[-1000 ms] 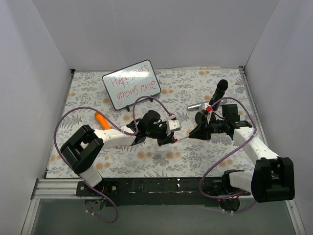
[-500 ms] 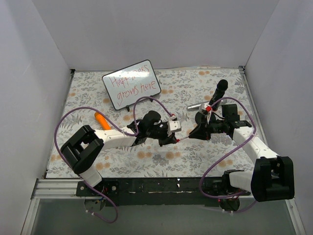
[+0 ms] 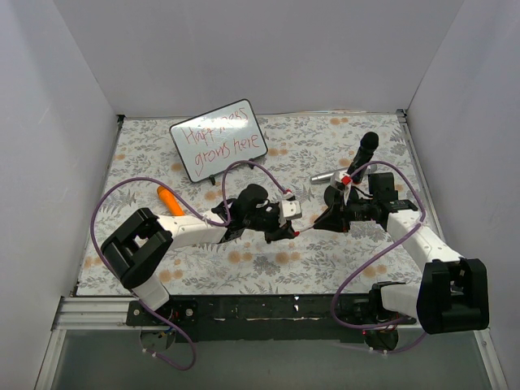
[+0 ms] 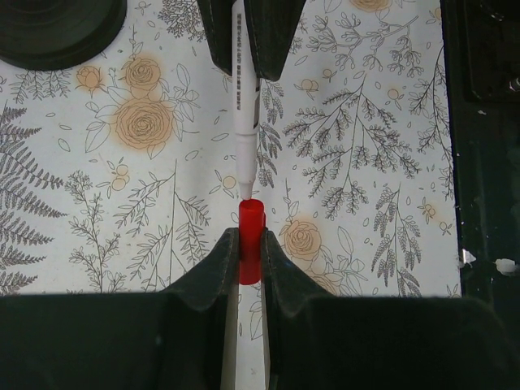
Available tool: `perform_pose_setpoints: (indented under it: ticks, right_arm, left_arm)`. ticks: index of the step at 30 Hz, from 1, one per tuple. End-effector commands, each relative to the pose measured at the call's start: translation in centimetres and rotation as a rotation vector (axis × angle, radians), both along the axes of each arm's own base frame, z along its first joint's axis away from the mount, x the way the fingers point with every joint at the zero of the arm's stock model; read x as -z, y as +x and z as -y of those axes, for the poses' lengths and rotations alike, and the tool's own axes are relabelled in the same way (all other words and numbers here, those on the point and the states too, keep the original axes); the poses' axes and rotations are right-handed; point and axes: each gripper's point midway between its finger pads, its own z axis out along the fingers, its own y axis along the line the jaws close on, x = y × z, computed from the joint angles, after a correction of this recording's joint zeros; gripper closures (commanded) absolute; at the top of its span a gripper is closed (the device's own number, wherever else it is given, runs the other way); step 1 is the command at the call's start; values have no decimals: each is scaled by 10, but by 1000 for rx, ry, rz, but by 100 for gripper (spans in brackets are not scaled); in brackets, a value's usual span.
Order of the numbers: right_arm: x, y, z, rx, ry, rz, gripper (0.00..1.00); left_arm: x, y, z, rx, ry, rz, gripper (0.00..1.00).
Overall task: Write a sentence on the whiteboard
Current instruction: Insert the pen cap at the center of the board.
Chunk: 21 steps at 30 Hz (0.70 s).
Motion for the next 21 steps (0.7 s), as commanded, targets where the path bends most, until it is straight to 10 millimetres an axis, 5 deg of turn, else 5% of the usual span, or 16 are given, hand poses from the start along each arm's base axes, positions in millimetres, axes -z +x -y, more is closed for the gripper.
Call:
perform_pose_setpoints:
  ticks: [1,21]
  right_arm:
    - [0,3,-2,-5,9,4,99]
    - [10,1,-6,-20,10,-48,99]
  left_arm:
    - [-15,-2,7,22,-49,22,100]
    - [-40,14,42,-8,-145,42,100]
